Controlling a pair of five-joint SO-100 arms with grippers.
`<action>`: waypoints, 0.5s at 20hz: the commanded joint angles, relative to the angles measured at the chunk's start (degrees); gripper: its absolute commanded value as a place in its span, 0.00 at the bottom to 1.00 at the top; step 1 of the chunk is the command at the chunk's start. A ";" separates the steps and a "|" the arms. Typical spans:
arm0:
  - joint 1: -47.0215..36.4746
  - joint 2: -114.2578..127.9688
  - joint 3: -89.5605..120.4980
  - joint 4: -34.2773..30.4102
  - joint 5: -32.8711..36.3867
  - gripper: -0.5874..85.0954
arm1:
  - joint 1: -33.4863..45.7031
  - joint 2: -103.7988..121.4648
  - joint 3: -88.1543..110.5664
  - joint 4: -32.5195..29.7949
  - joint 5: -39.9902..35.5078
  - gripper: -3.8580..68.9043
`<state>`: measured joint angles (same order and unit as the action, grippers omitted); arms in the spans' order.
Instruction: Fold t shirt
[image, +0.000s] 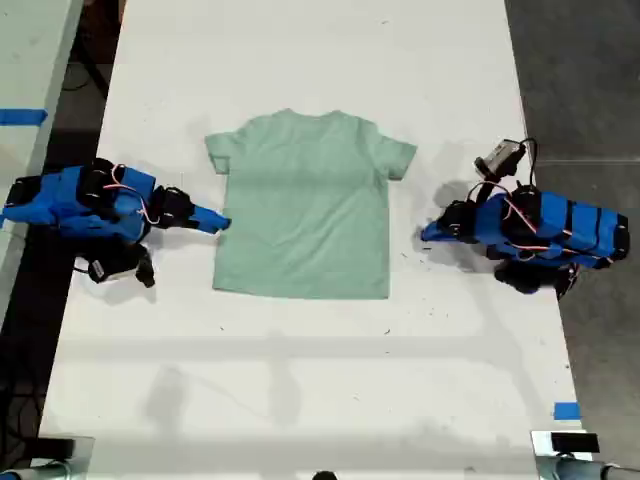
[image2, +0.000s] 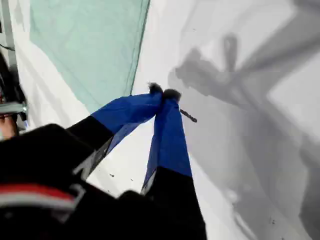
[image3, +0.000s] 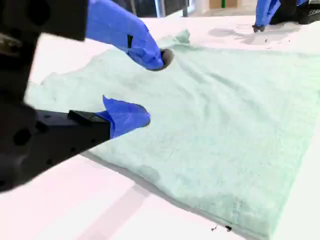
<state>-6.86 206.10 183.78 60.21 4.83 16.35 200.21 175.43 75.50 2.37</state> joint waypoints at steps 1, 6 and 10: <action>-0.53 0.35 0.35 -0.35 0.35 0.18 | -0.62 0.53 2.99 0.09 0.53 0.06; -0.53 0.35 0.35 -0.35 0.35 0.18 | 7.65 0.18 -4.66 -3.43 -10.37 0.15; -0.53 0.35 0.35 -0.35 0.35 0.18 | 25.14 -33.93 -31.29 -3.16 -23.82 0.40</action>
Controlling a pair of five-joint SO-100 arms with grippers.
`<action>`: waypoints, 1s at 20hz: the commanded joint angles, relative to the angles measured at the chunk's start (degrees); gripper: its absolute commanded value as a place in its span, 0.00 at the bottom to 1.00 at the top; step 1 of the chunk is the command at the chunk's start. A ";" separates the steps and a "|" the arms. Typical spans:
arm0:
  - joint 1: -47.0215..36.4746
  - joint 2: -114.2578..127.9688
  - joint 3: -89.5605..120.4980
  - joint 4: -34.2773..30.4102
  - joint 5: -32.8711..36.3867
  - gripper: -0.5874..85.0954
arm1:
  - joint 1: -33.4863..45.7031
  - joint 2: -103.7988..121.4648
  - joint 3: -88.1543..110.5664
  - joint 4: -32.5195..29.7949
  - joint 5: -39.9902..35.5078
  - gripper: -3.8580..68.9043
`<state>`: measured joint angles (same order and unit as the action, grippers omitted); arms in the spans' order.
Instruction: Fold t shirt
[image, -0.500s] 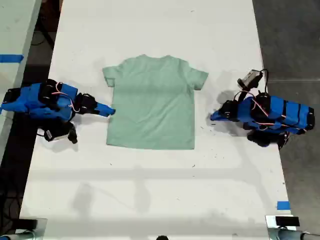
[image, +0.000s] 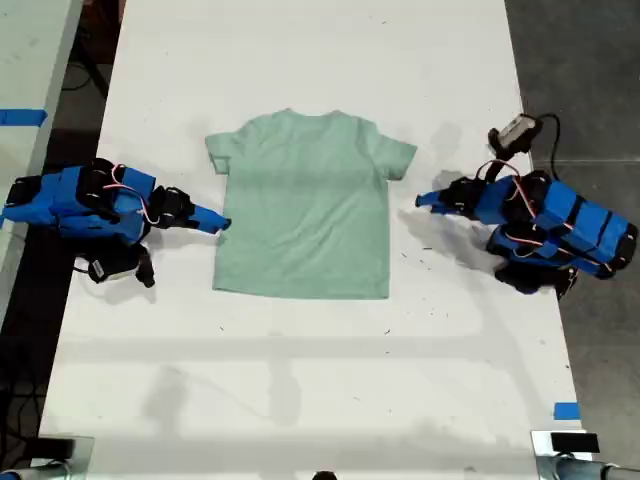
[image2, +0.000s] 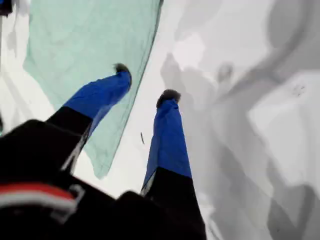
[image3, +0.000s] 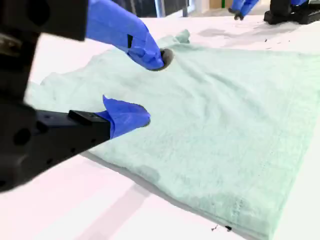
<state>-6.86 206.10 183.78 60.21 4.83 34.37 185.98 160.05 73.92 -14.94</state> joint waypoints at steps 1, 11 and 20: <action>-0.53 0.35 0.35 -0.35 0.35 0.18 | 10.11 -29.97 -23.38 -1.93 -8.96 0.42; -0.53 0.35 0.35 -0.35 0.35 0.18 | 25.31 -91.32 -68.12 -9.49 -20.13 0.41; -0.53 0.44 0.35 -0.35 0.35 0.18 | 15.56 -113.73 -93.34 -3.96 -19.95 0.05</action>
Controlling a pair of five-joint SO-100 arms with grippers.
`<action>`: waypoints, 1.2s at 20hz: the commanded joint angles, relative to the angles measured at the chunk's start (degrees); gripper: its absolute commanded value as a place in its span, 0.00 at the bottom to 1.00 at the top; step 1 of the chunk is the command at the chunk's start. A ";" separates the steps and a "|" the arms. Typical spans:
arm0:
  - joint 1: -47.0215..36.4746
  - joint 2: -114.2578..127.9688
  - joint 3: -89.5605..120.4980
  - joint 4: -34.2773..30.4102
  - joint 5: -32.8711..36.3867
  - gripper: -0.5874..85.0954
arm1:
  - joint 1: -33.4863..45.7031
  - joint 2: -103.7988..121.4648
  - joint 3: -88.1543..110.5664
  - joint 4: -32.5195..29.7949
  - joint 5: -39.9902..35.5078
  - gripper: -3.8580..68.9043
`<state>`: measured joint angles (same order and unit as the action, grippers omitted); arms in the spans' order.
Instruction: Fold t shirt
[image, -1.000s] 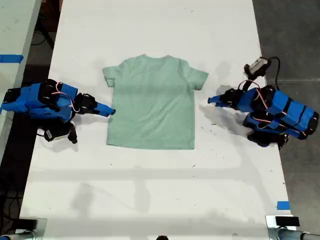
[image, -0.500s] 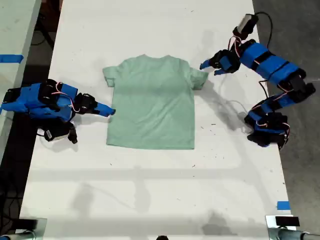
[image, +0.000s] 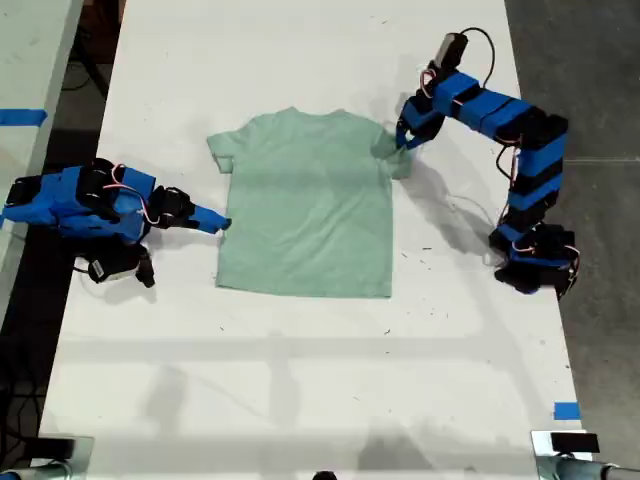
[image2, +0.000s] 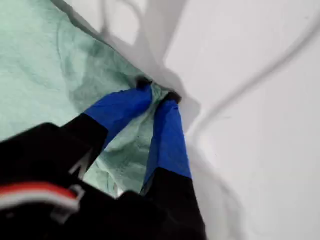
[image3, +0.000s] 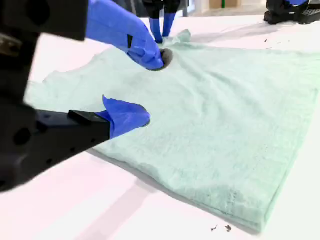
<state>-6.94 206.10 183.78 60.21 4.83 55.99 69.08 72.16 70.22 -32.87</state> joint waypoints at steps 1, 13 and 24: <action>-0.44 0.44 0.35 -0.35 0.35 0.18 | -9.67 4.57 -9.14 0.09 -2.46 0.05; -0.44 0.44 0.35 -0.35 0.35 0.18 | -27.60 16.70 -10.28 -5.98 2.64 0.08; -0.44 0.44 0.35 -0.35 0.35 0.18 | -37.97 103.45 76.38 -8.26 16.35 0.05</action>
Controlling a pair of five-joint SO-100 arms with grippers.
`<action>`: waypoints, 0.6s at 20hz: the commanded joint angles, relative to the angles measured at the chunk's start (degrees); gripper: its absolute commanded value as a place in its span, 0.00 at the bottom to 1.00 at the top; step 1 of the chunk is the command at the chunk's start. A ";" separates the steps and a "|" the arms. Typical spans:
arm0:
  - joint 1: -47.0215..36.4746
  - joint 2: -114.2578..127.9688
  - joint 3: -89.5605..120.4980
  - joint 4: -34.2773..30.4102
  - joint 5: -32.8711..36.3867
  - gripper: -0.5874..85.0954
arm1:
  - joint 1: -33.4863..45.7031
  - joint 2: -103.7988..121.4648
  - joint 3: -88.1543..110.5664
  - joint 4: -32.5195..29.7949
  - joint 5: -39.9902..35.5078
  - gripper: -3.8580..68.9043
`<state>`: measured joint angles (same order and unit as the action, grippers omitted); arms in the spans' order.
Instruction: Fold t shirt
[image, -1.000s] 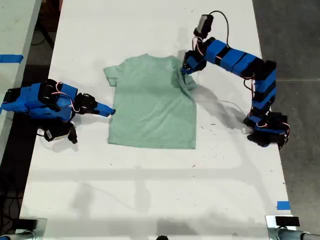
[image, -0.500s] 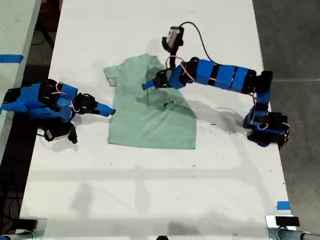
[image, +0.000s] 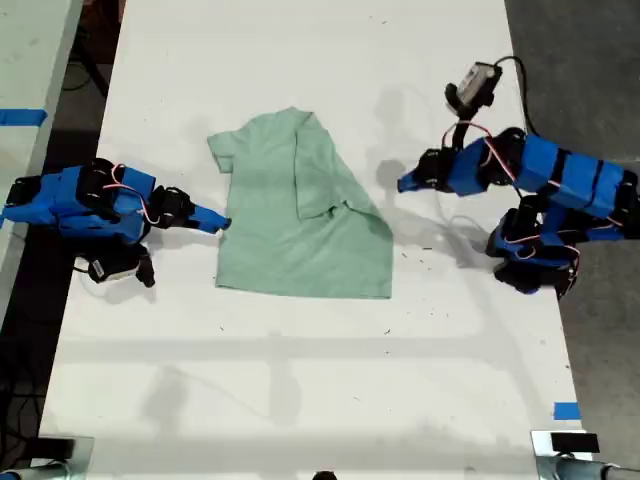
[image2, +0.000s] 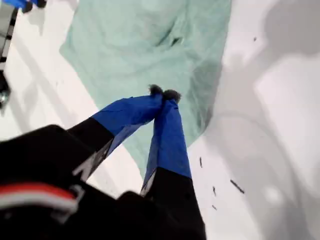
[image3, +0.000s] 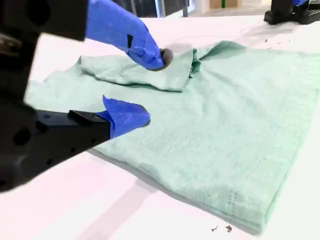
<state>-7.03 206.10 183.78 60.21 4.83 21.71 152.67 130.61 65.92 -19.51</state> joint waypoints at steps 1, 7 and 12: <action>-0.35 0.44 0.35 -0.35 0.35 0.18 | -4.66 30.32 26.98 -3.60 3.25 0.05; -0.35 0.44 0.35 -0.35 0.35 0.18 | -5.36 48.34 47.02 10.99 7.12 0.05; -0.35 0.44 0.35 -0.35 0.35 0.18 | -5.80 48.34 47.11 11.07 9.14 0.05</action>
<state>-7.21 206.10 183.78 60.21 4.83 16.44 200.21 174.81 76.82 -11.34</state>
